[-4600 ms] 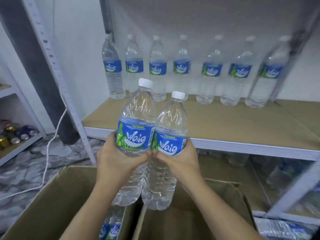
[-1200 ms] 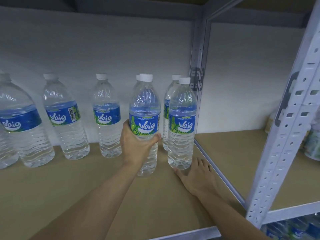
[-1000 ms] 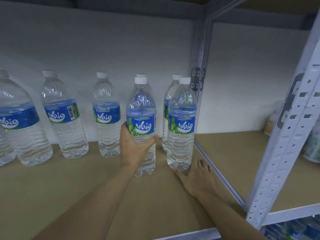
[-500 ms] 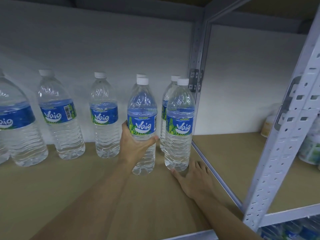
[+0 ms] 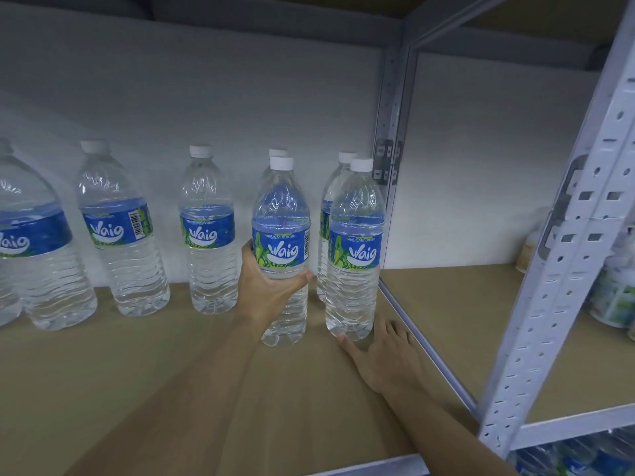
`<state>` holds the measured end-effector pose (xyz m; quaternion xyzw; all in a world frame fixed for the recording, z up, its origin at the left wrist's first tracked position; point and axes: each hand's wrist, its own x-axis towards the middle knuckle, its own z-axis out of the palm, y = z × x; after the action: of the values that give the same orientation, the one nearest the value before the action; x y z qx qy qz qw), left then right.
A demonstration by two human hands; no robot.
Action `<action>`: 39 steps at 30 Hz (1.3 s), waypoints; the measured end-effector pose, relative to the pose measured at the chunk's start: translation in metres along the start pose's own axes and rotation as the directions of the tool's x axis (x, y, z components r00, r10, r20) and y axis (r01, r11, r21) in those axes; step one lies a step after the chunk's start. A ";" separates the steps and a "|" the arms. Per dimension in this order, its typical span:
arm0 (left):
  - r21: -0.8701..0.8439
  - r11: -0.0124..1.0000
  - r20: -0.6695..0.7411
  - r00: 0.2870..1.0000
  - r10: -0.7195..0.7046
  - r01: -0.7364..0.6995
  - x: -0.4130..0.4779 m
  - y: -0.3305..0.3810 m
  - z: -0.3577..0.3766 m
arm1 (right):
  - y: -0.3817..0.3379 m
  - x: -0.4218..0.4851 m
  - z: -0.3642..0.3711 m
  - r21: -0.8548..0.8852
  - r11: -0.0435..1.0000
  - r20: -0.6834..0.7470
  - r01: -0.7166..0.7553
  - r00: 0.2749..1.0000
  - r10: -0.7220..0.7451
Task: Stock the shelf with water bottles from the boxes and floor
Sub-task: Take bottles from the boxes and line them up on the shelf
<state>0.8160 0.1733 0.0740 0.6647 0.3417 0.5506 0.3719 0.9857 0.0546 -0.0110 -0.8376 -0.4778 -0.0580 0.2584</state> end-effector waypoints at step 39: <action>0.446 0.872 0.319 0.874 -0.365 0.201 -0.092 0.013 -0.121 | -0.072 -0.067 -0.045 -0.176 0.984 0.053 0.026 0.998 -0.017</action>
<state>0.6821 0.1015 0.0555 0.7644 0.4604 0.2621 0.3674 0.8966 0.0105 0.0321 -0.8532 -0.4863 -0.0814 0.1701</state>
